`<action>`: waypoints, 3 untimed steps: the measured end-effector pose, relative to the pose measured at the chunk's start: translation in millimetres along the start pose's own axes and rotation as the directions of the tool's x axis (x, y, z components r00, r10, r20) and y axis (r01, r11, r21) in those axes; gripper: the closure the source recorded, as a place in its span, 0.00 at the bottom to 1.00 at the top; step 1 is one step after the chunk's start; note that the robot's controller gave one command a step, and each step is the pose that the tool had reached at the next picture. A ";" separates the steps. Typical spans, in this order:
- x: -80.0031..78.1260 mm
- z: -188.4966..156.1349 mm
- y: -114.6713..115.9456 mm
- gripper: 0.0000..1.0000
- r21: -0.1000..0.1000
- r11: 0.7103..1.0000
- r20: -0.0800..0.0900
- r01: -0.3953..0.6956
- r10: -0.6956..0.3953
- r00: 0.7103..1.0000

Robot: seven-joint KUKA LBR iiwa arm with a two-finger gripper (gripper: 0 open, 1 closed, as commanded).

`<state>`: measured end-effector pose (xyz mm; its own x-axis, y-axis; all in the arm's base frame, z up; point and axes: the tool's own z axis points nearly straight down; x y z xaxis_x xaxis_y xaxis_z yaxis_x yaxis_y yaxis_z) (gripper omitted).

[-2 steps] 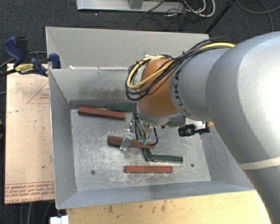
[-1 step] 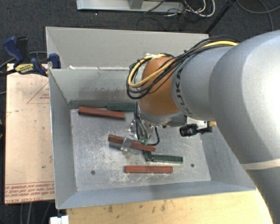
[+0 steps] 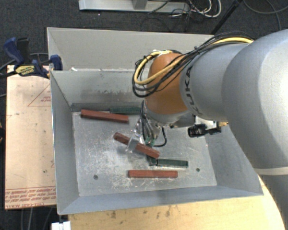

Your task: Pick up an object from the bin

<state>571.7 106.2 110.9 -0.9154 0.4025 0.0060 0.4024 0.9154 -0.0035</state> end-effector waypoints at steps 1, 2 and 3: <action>-1.3 -20.0 1.0 1.00 -0.004 1.000 0.005 0.001 -0.001 1.000; -1.9 -33.0 1.5 1.00 -0.006 1.000 0.008 0.001 -0.001 1.000; -1.4 -46.5 1.3 1.00 -0.005 1.000 0.007 0.002 -0.002 1.000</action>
Offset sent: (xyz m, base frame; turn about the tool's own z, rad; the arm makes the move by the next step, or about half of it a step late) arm -0.0001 0.0000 0.0251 0.0000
